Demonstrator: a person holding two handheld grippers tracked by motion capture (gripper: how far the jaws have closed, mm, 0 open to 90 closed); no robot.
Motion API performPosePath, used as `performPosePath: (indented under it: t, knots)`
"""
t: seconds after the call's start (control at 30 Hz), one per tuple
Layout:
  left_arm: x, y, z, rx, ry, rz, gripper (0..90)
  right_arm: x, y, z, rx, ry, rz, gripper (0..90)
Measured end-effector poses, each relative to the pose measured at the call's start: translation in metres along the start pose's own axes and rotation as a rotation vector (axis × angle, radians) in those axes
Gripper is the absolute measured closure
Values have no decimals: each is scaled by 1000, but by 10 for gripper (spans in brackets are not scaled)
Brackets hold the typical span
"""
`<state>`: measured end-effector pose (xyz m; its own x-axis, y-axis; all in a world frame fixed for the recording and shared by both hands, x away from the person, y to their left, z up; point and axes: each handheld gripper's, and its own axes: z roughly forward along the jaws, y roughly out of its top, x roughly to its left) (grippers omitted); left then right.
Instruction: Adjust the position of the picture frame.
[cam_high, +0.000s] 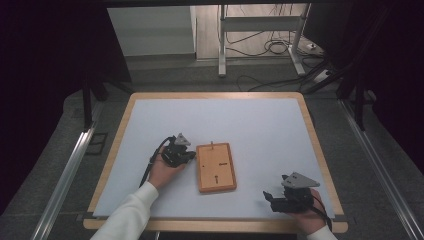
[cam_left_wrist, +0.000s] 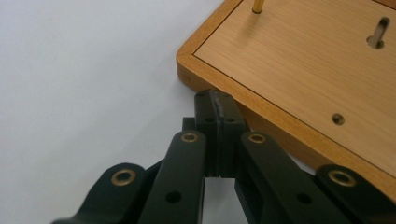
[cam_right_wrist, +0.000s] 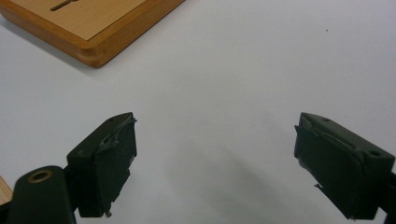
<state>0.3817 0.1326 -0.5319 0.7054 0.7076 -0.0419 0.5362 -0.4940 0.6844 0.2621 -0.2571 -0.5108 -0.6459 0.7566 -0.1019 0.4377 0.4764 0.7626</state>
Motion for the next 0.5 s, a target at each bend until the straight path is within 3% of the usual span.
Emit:
performPosePath:
  t: [0.17,0.33,0.5]
  knots:
    - [1,2,2,-7,-8,2,900,-1,0,0,-3,-4,4,130]
    - [1,1,-7,-34,-19,5,896,0,-1,1,0,-1,10,131]
    - [-1,-8,-19,-65,-17,2,794,0,0,2,-3,3,19,142]
